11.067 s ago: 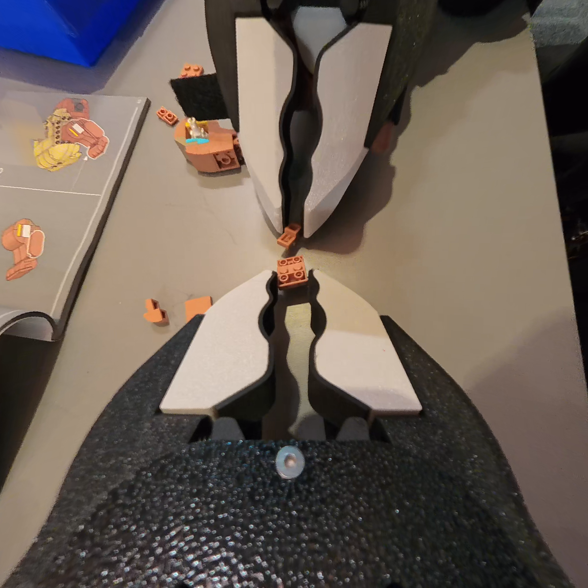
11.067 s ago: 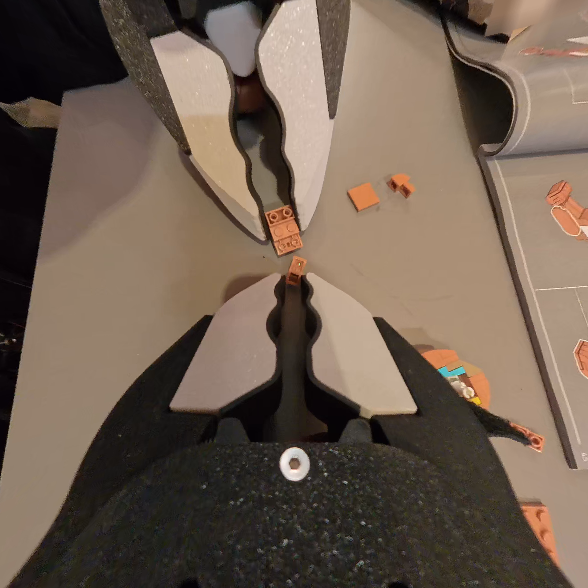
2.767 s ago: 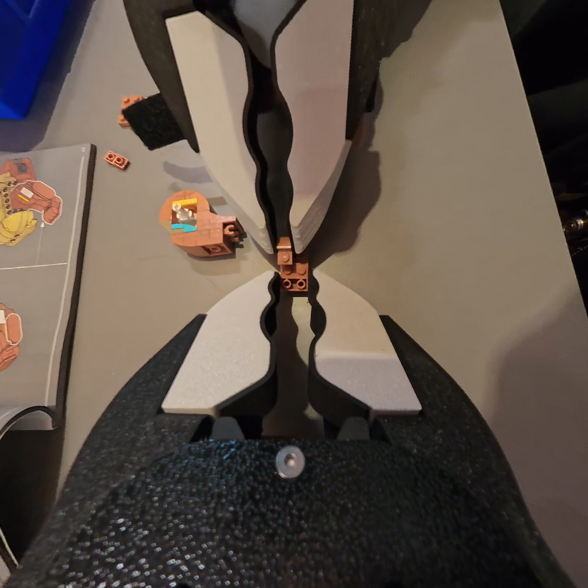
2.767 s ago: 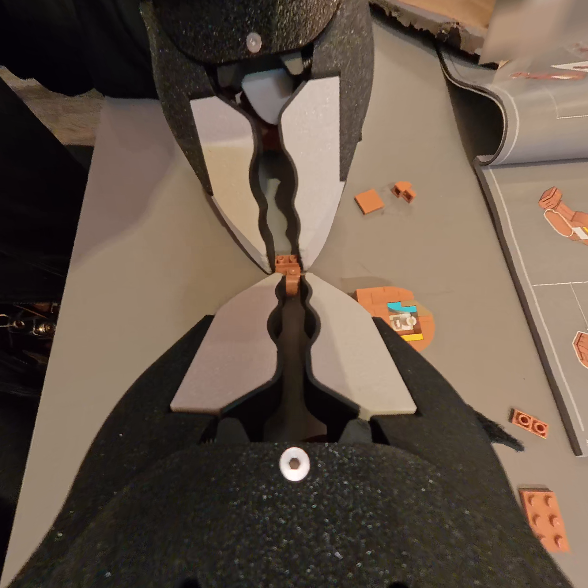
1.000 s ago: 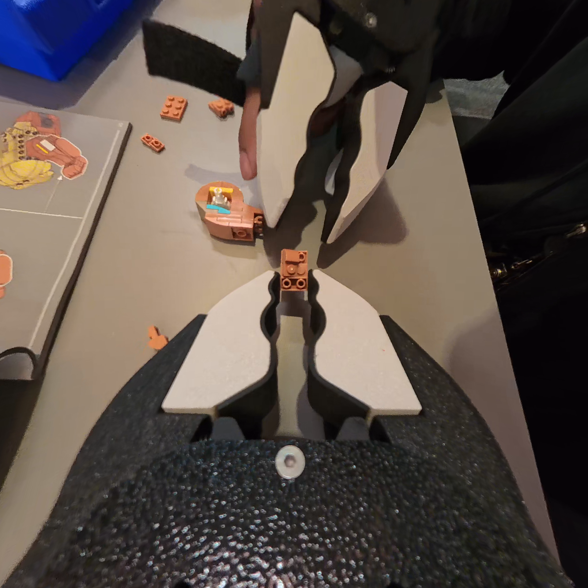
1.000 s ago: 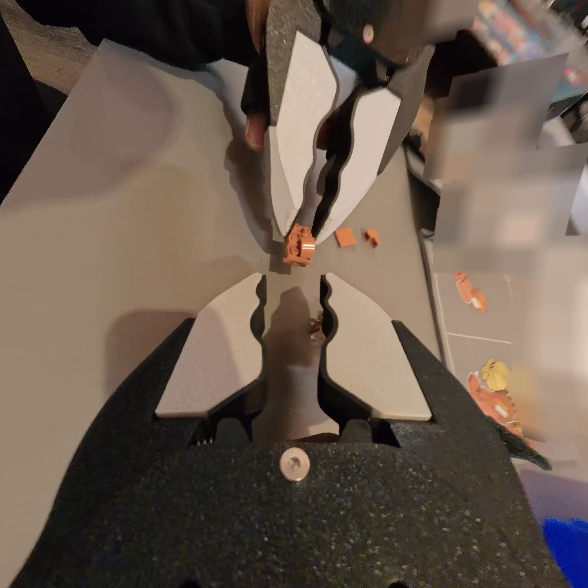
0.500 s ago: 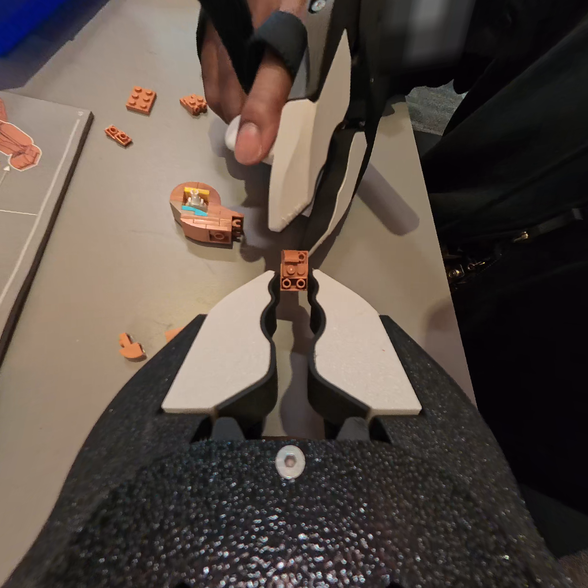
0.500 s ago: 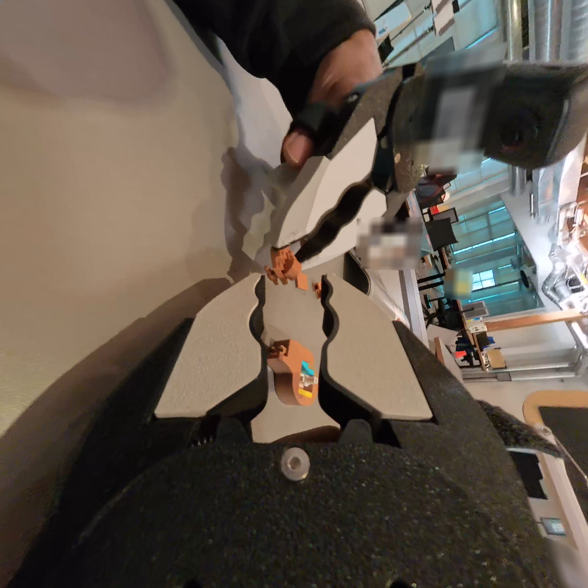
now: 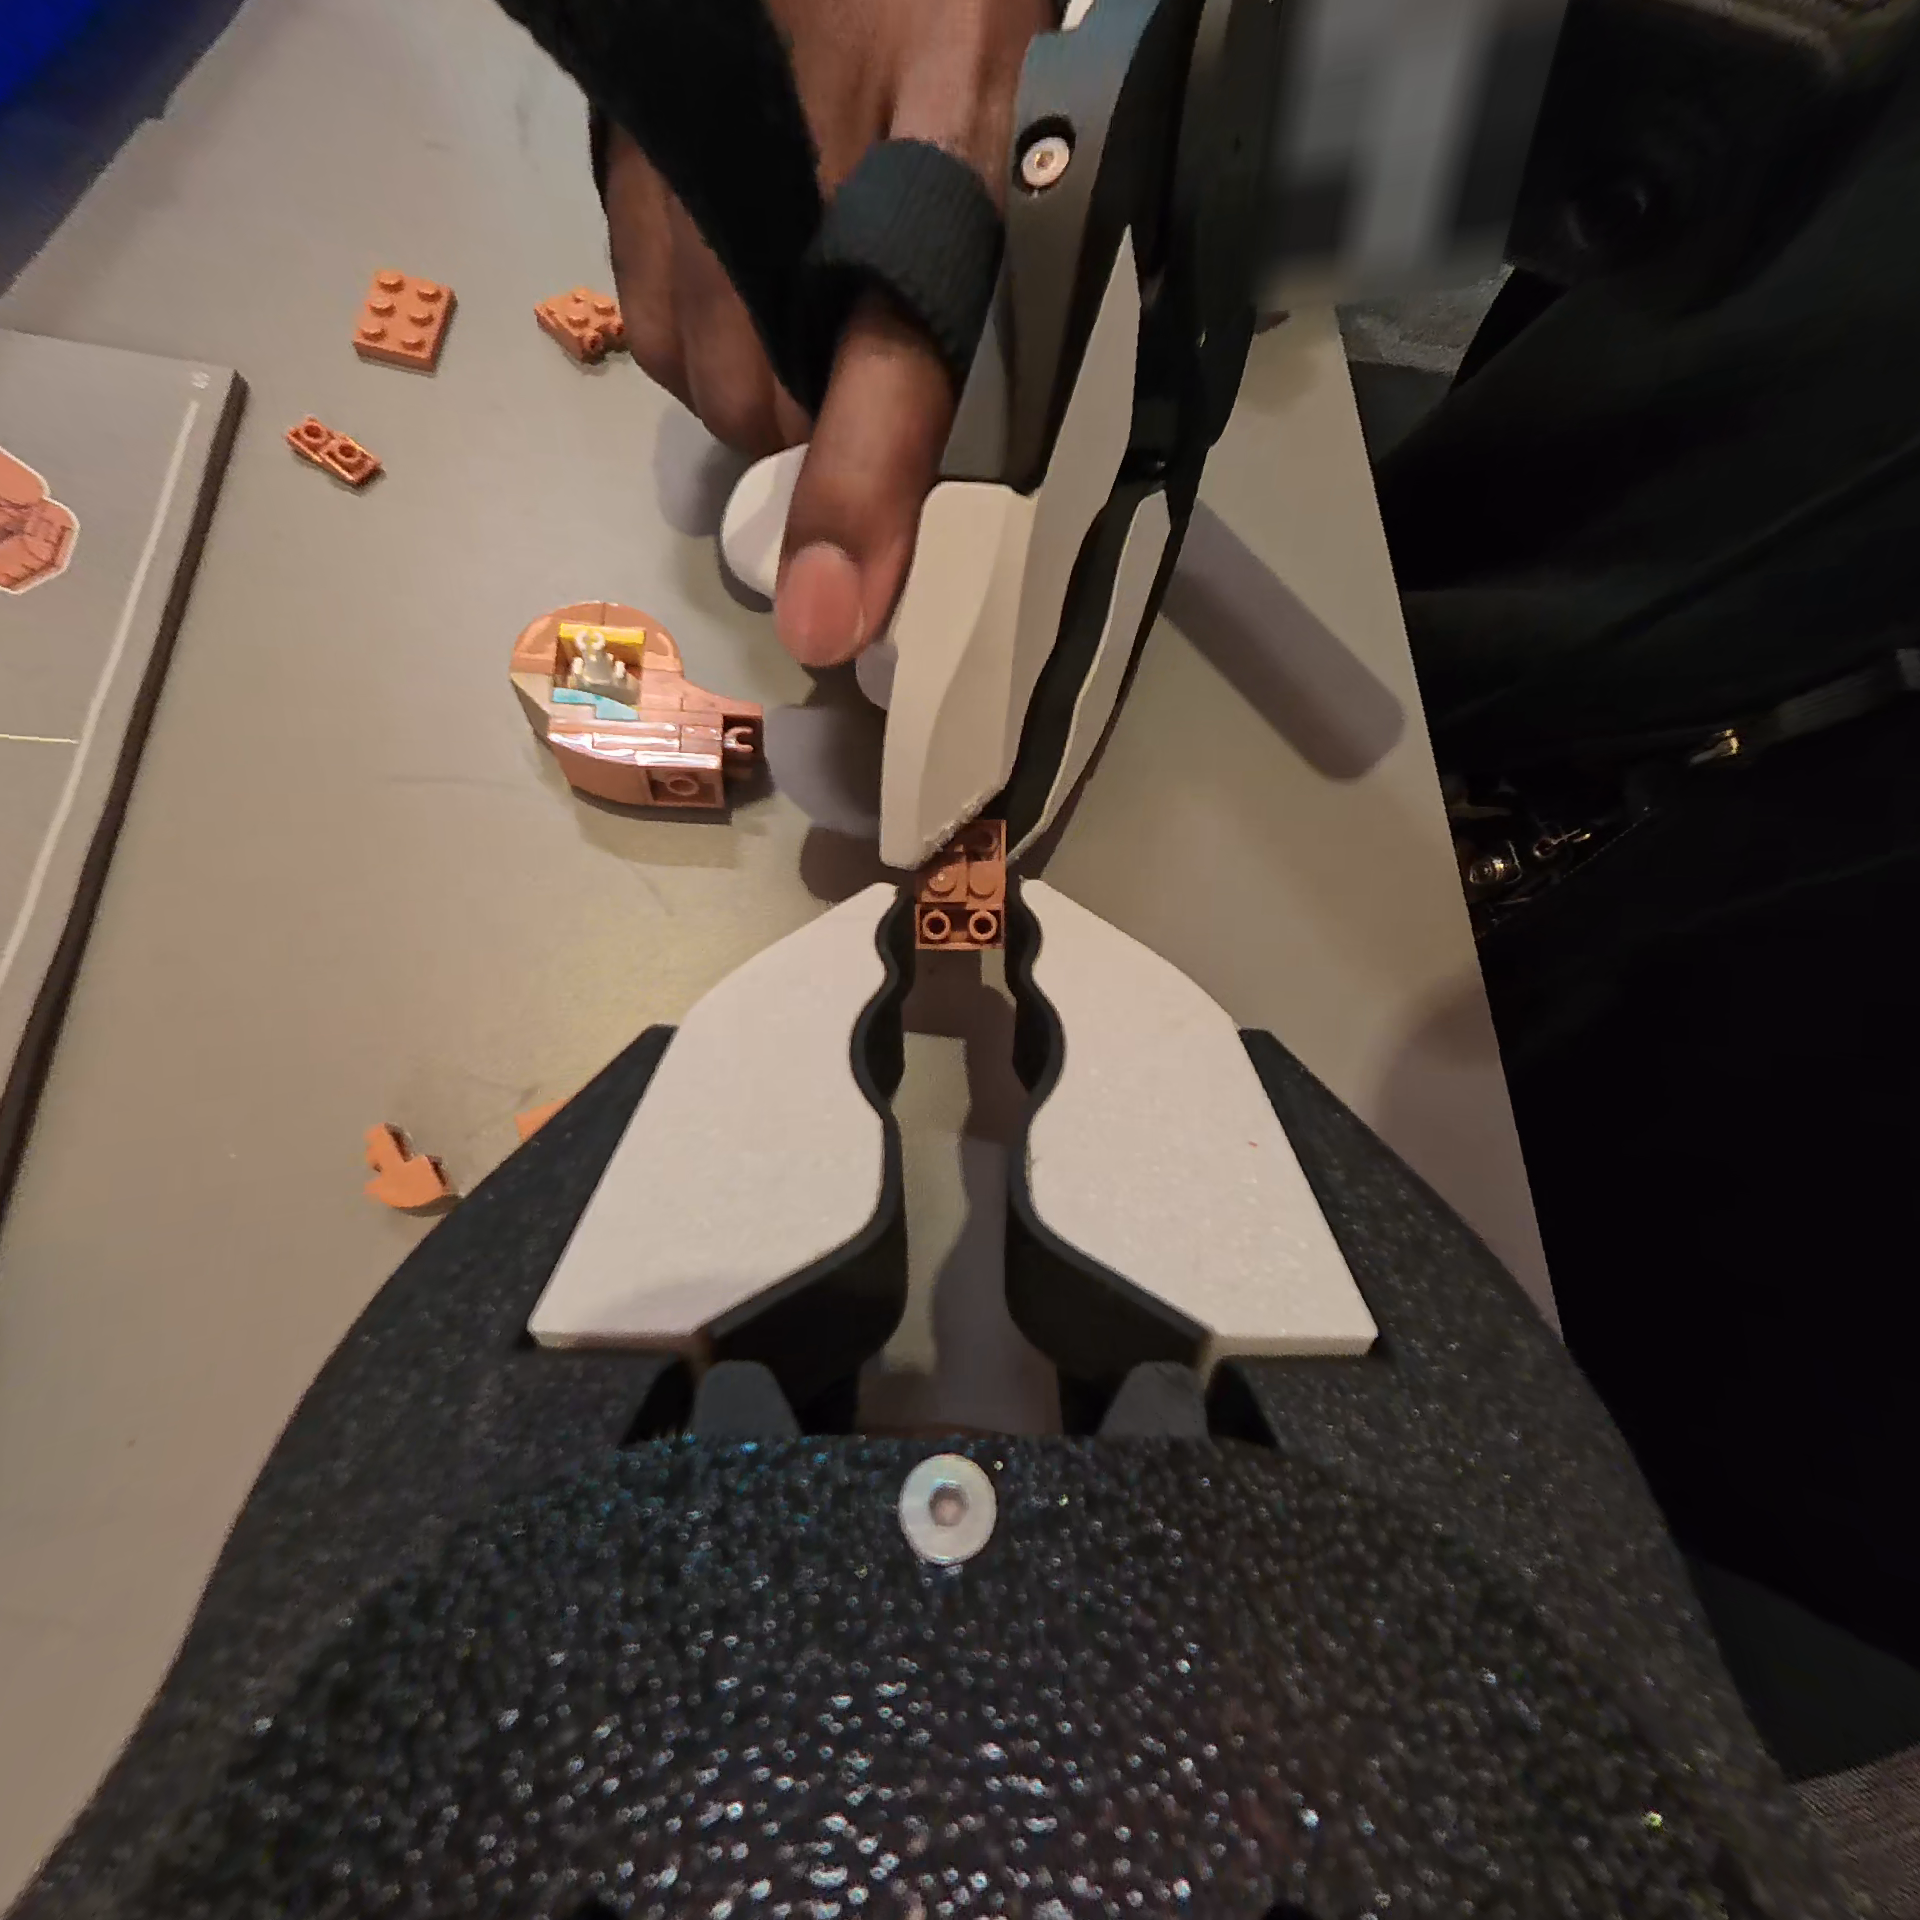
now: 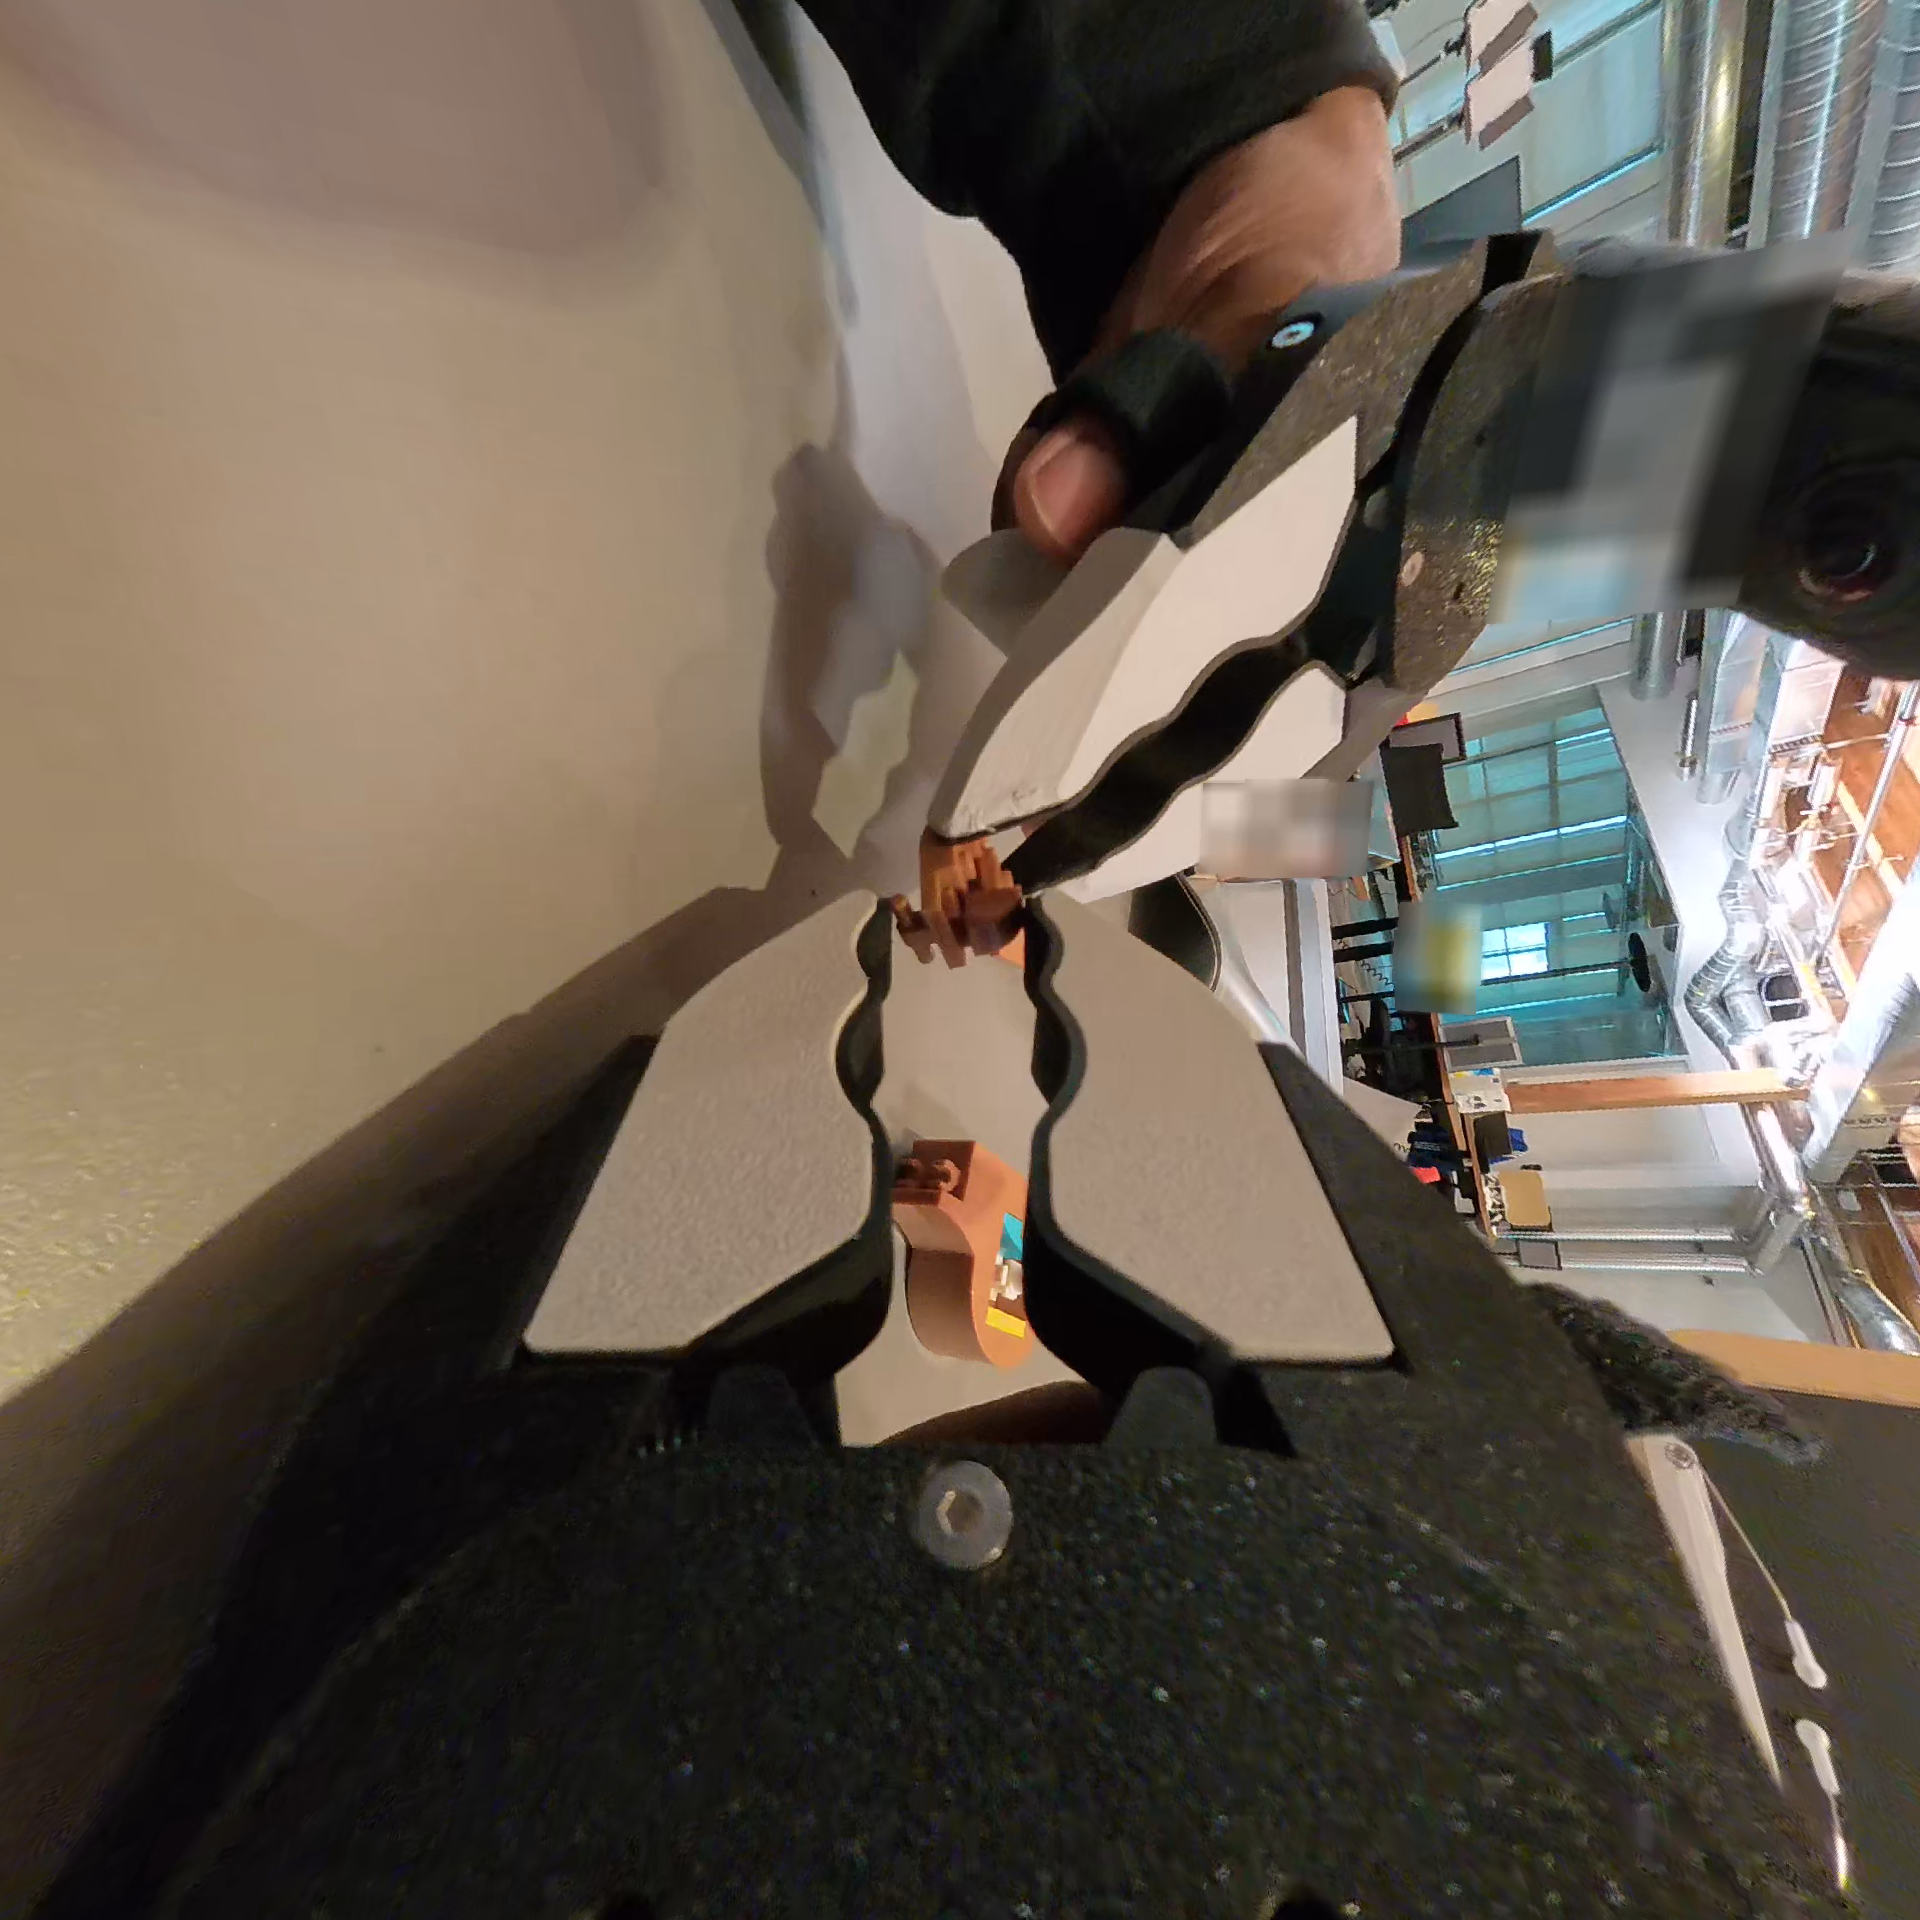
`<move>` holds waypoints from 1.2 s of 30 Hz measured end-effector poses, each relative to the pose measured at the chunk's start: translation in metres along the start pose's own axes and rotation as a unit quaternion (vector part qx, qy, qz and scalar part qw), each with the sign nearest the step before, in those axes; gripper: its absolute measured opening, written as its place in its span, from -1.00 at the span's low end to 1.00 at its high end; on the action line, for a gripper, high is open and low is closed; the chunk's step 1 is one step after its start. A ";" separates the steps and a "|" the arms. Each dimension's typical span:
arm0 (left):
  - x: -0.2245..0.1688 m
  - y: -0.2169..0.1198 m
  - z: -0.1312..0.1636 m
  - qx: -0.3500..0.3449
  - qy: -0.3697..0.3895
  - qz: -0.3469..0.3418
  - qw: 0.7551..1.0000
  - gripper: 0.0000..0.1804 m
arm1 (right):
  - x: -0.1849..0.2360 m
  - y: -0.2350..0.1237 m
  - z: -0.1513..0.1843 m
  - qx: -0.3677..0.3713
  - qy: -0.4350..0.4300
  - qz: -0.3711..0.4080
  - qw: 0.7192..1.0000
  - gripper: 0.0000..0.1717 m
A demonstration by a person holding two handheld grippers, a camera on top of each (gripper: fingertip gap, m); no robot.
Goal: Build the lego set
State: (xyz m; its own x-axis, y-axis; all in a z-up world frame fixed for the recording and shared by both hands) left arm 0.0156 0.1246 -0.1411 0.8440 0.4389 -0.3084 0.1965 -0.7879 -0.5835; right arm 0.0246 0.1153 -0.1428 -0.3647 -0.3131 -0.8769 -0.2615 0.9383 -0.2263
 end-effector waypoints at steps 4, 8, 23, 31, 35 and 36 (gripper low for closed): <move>0.001 -0.001 -0.001 -0.004 -0.002 -0.003 1.000 -0.83 | -0.001 0.001 0.001 0.003 -0.008 0.008 1.000 -0.72; 0.001 -0.001 0.000 -0.004 -0.006 -0.001 1.000 -0.83 | -0.001 0.001 0.001 0.003 -0.020 0.011 1.000 -0.73; -0.002 -0.003 -0.007 -0.035 0.006 0.002 0.999 -0.82 | -0.009 -0.005 -0.002 0.010 -0.024 0.025 0.999 -0.75; 0.000 -0.004 -0.008 -0.030 0.013 -0.007 0.999 -0.82 | -0.009 -0.005 0.000 0.016 -0.027 0.026 0.999 -0.74; 0.000 -0.003 -0.008 -0.029 0.016 -0.008 0.999 -0.82 | -0.009 -0.005 0.001 0.023 -0.031 0.028 0.999 -0.74; 0.000 -0.003 -0.008 -0.029 0.016 -0.007 0.999 -0.82 | -0.009 -0.004 0.002 0.025 -0.033 0.029 0.999 -0.74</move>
State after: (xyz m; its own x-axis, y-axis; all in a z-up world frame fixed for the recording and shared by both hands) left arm 0.0189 0.1236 -0.1329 0.8561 0.4369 -0.2760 0.2367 -0.8063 -0.5421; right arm 0.0310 0.1143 -0.1347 -0.3186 -0.2493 -0.9145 -0.1958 0.9613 -0.1938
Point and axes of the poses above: each gripper's, where its closed fingertips meet, y out along the fingers, z out of its underside, x = y × z across the jaws, the point moved 1 cm from there along -y, back along the fingers, and after that the axes turned 8 degrees about z, right-handed, at the moved point
